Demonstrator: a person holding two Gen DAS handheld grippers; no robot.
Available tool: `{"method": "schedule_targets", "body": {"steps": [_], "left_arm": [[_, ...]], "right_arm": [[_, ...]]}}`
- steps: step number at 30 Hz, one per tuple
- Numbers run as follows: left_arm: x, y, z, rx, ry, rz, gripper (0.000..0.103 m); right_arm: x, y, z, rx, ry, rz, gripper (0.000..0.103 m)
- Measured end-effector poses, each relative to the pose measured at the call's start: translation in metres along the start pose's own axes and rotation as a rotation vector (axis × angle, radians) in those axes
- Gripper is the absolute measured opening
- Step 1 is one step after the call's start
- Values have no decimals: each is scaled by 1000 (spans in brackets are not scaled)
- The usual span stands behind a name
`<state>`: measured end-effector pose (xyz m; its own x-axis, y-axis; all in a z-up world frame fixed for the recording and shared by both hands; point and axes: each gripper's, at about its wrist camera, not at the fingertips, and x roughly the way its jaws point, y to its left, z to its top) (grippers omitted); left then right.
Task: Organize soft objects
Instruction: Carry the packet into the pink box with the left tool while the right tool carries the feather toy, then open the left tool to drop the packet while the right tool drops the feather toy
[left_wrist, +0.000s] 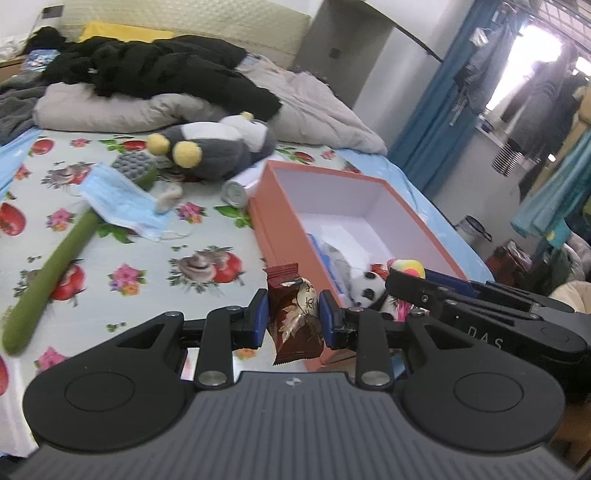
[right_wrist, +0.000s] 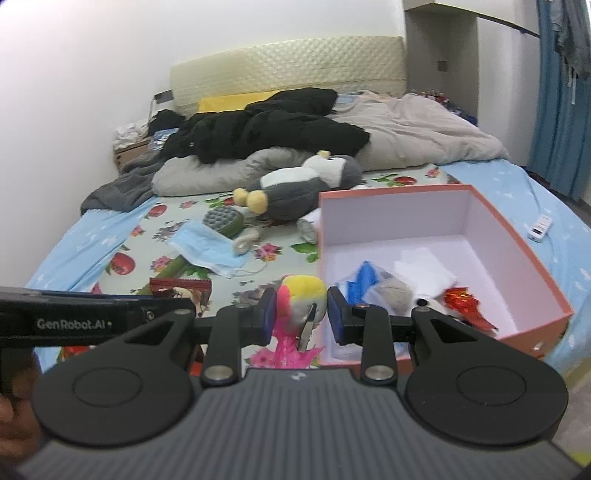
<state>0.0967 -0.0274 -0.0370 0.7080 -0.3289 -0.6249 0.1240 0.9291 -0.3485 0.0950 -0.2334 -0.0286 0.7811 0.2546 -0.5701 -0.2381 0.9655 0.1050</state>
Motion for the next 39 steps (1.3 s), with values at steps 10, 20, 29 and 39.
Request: {"method": "schedule_targets", "body": {"steps": [10, 20, 29, 39], "left_arm": [[39, -33, 23, 53, 56, -108, 34], [88, -69, 54, 134, 90, -164, 34], [159, -80, 75, 122, 157, -168, 34], [230, -86, 87, 114, 227, -136, 34]], "right_arm": [[-3, -44, 6, 46, 20, -70, 33], [23, -89, 15, 98, 36, -129, 33], [71, -125, 19, 143, 70, -140, 33], [118, -158, 18, 165, 112, -134, 34]]}}
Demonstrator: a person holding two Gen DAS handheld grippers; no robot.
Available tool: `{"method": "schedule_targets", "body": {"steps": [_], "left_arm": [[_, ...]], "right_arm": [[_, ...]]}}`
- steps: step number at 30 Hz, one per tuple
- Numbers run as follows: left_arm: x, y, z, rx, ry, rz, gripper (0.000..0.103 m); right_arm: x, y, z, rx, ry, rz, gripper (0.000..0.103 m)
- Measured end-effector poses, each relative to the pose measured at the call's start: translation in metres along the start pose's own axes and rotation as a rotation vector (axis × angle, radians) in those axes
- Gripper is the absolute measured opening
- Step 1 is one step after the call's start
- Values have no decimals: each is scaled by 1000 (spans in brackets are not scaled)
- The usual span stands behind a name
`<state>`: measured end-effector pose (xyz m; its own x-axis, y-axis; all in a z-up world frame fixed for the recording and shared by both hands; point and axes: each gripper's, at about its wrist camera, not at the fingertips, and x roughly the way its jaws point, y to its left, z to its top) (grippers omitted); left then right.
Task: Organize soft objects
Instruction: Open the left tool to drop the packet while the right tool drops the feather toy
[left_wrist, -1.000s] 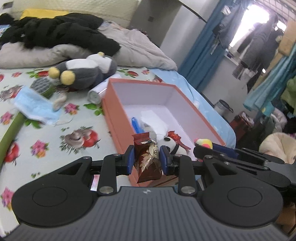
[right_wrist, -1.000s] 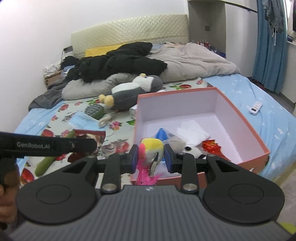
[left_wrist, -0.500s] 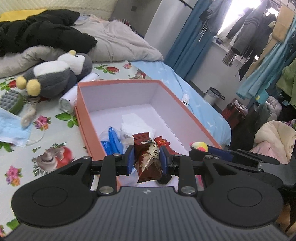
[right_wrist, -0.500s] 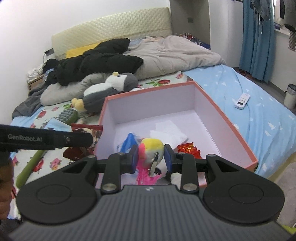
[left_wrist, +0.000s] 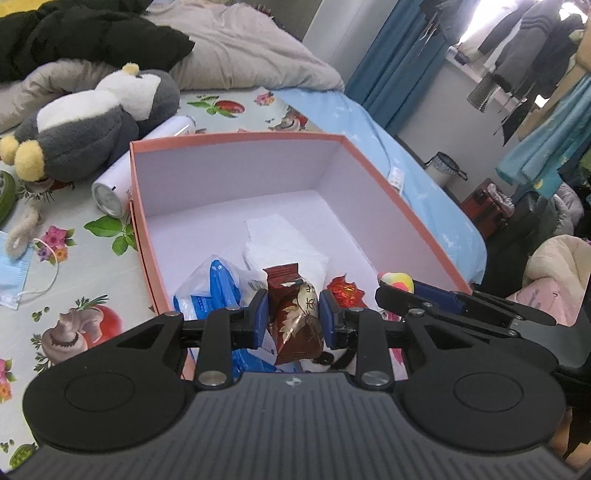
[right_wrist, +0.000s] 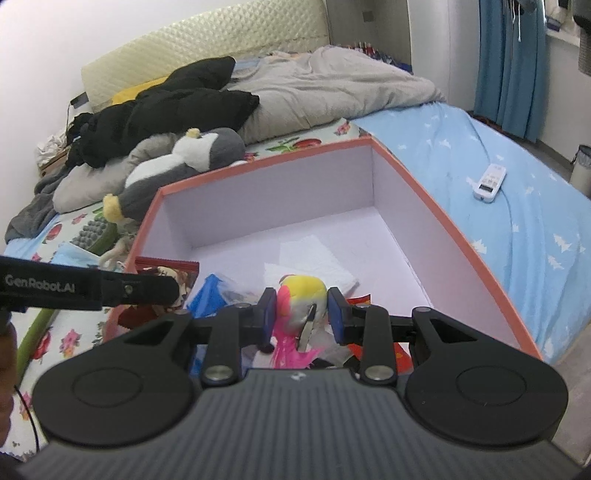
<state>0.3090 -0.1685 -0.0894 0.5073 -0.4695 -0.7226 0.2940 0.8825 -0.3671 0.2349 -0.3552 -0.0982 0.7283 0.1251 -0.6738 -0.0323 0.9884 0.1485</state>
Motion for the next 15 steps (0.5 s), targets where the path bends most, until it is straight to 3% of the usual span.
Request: {"method": "schedule_targets", "body": {"steps": [8, 11, 15], "left_arm": [[36, 4, 11, -11, 37, 20, 34], [45, 6, 13, -14, 46, 24, 49], [50, 7, 13, -10, 58, 45, 49]], "right_arm": [[20, -16, -2, 34, 20, 1, 34], [27, -21, 0, 51, 35, 0, 35], [30, -22, -2, 45, 51, 9, 40]]}}
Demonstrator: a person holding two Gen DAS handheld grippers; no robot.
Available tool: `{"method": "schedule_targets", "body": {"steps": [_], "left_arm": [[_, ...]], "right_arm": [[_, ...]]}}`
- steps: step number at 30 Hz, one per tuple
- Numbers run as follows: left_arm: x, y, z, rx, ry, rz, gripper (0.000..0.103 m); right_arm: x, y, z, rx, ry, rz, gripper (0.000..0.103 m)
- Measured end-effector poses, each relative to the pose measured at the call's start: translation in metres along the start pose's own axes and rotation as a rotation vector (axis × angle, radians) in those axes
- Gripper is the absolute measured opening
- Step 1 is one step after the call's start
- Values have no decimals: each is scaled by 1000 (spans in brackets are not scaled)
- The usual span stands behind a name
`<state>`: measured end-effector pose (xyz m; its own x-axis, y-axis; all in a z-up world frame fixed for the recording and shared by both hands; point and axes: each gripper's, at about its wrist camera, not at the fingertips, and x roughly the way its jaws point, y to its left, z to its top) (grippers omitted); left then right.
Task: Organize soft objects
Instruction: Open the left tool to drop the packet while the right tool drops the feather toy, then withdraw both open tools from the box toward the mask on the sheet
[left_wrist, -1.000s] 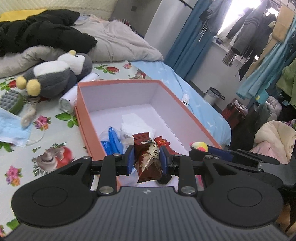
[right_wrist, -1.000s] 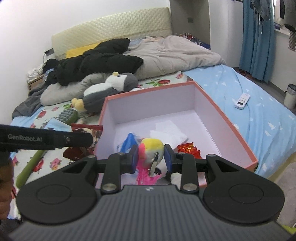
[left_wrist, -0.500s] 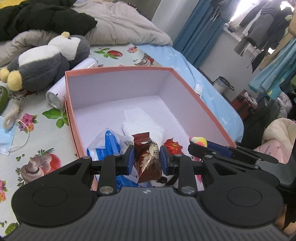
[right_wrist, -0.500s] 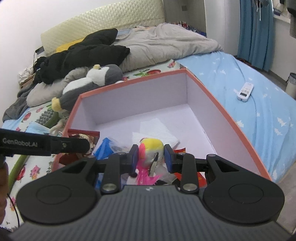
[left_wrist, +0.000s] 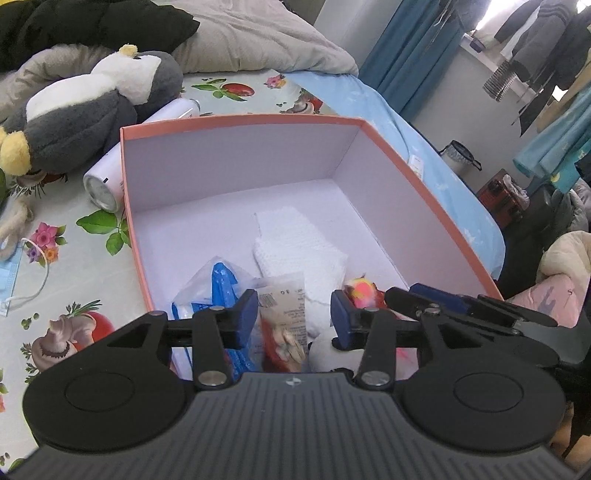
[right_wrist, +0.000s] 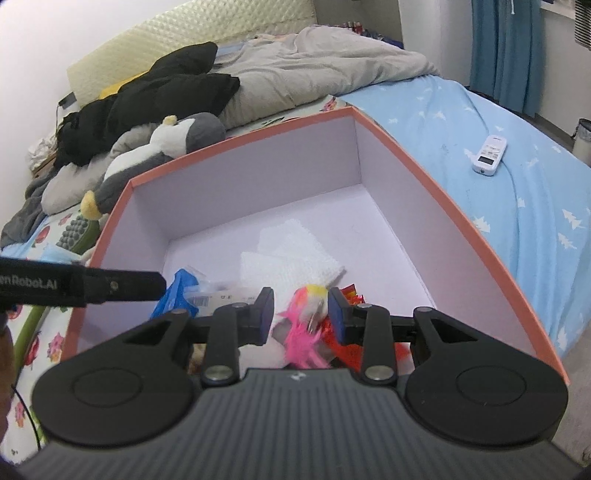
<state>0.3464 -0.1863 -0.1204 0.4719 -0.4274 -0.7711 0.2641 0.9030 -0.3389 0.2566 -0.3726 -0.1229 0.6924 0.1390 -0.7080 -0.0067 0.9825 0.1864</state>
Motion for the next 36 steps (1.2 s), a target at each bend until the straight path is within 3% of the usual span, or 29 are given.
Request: {"method": "schedule_targets", "body": {"steps": [3, 14, 36], "left_arm": [[-2, 0, 1, 0, -7, -4, 49], [-45, -11, -8, 46, -87, -14, 49], [-189, -18, -82, 61, -246, -22, 49]], "right_arm": [[-3, 1, -1, 6, -3, -3, 53], [-42, 20, -7, -12, -65, 7, 53], [-149, 82, -44, -50, -176, 52, 53]]}}
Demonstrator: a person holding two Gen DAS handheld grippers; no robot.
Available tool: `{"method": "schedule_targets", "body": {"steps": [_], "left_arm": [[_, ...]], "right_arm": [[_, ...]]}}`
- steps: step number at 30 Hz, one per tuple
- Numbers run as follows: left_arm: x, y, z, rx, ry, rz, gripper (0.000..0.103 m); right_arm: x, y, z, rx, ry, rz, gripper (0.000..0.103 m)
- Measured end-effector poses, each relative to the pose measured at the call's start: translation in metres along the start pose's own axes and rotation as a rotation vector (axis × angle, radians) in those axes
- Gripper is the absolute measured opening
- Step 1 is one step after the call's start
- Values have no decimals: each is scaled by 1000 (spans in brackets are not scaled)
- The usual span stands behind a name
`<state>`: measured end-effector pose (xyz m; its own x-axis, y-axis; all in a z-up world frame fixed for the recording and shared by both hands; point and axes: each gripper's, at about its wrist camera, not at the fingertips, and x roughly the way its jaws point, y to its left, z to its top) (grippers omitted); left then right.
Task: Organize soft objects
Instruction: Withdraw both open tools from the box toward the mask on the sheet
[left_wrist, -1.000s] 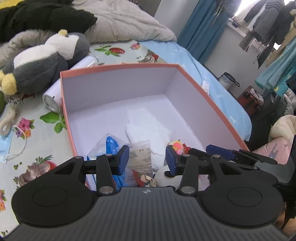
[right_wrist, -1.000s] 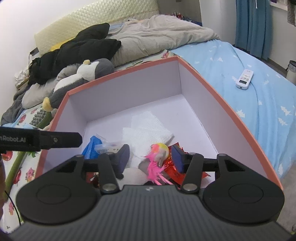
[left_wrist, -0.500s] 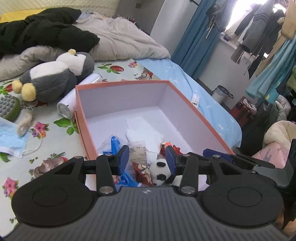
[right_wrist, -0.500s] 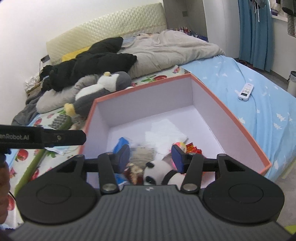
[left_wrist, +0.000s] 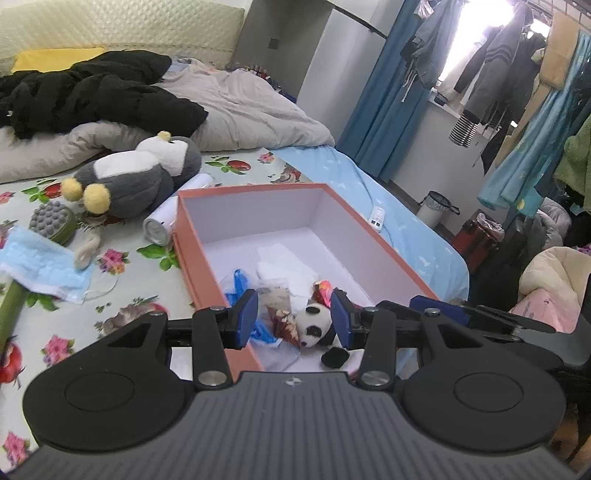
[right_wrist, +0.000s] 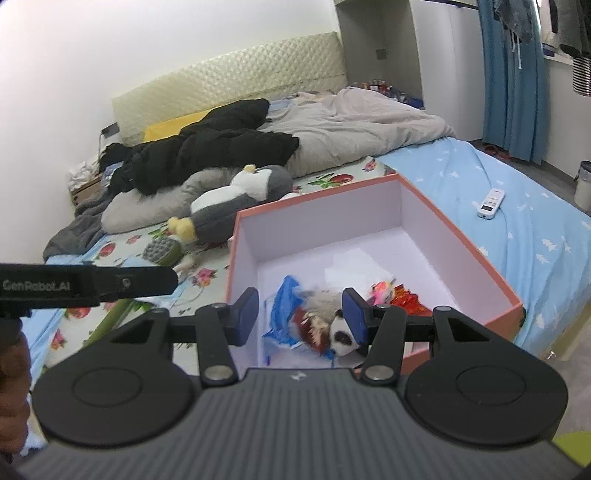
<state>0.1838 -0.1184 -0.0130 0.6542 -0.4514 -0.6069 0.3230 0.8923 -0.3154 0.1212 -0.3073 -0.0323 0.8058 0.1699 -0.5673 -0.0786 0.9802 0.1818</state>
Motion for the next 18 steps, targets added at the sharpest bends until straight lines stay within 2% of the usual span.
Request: {"method": "schedule_targets", "body": {"steps": [11, 15, 18], "left_arm": [[-60, 15, -42, -25, -2, 75, 49], [-83, 21, -53, -67, -11, 81, 49], [-103, 28, -60, -98, -20, 115, 49]], "right_arm": [[-28, 37, -27, -19, 37, 78, 53], [-43, 52, -32, -59, 28, 97, 53], [-51, 59, -35, -60, 35, 118, 53]]}}
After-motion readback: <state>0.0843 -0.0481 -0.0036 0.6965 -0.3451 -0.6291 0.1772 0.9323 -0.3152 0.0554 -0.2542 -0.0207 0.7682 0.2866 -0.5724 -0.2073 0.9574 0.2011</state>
